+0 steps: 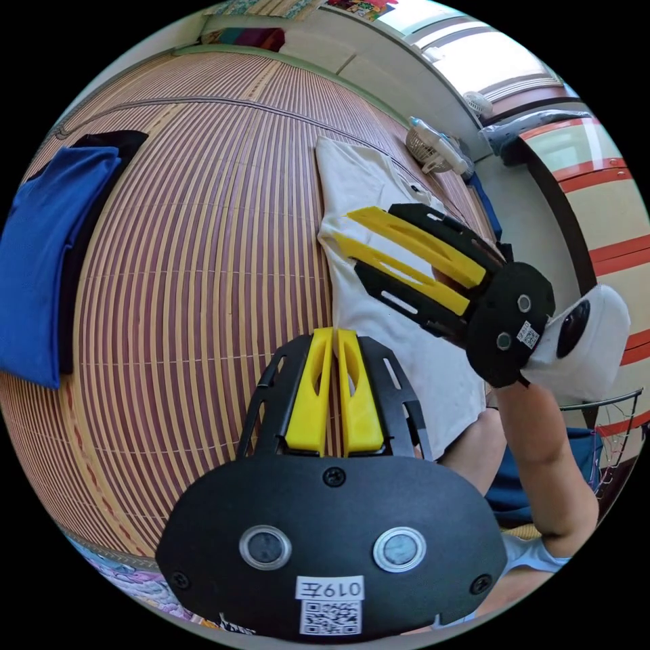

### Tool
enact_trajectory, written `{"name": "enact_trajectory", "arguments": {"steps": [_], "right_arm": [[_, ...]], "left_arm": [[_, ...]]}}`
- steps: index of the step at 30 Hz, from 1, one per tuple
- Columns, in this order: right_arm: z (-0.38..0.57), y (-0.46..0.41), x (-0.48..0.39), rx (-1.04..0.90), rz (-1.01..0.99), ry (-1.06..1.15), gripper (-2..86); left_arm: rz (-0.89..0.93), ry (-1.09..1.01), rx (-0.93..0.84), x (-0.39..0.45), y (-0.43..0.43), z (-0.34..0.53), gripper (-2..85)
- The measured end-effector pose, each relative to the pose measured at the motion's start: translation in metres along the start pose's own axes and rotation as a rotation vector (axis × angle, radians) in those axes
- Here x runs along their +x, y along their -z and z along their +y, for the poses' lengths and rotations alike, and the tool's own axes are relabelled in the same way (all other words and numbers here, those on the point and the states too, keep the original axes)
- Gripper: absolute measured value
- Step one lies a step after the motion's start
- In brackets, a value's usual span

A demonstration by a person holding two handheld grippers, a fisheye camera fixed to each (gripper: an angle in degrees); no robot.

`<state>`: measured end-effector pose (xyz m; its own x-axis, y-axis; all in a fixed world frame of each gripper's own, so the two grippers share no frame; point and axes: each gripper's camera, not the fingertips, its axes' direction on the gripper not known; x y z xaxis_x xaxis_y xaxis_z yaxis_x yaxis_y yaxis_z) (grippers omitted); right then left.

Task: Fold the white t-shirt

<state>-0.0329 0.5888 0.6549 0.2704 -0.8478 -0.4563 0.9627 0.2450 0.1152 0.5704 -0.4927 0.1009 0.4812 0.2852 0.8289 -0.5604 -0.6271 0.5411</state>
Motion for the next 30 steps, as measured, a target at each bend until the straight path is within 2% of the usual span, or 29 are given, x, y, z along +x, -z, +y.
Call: {"name": "enact_trajectory", "arguments": {"steps": [4, 13, 22, 24, 26, 30], "right_arm": [[0.018, 0.005, 0.034, -0.013, -0.069, -0.154, 2.6], [0.04, 0.006, 0.02, -0.089, -0.129, -0.123, -0.9], [0.096, 0.089, 0.039, -0.006, -0.094, -0.343, -0.6], [0.121, 0.109, 0.03, -0.016, -0.19, -0.45, 0.2], [0.133, 0.124, 0.008, -0.012, -0.246, -0.46, 3.0], [0.139, 0.16, -0.066, -0.028, -0.149, -0.396, 5.0]], "left_arm": [[0.002, 0.002, -0.001, 0.001, 0.0, 0.002, 0.9], [-0.008, -0.019, 0.0, 0.01, 0.003, 0.008, 1.4], [-0.168, -0.048, 0.065, 0.028, 0.027, 0.026, 1.1], [-0.132, -0.044, 0.077, 0.028, 0.028, 0.03, 1.1], [-0.09, -0.028, 0.071, 0.026, 0.026, 0.03, 1.2], [-0.091, -0.014, 0.102, 0.029, 0.029, 0.034, 1.2]]}}
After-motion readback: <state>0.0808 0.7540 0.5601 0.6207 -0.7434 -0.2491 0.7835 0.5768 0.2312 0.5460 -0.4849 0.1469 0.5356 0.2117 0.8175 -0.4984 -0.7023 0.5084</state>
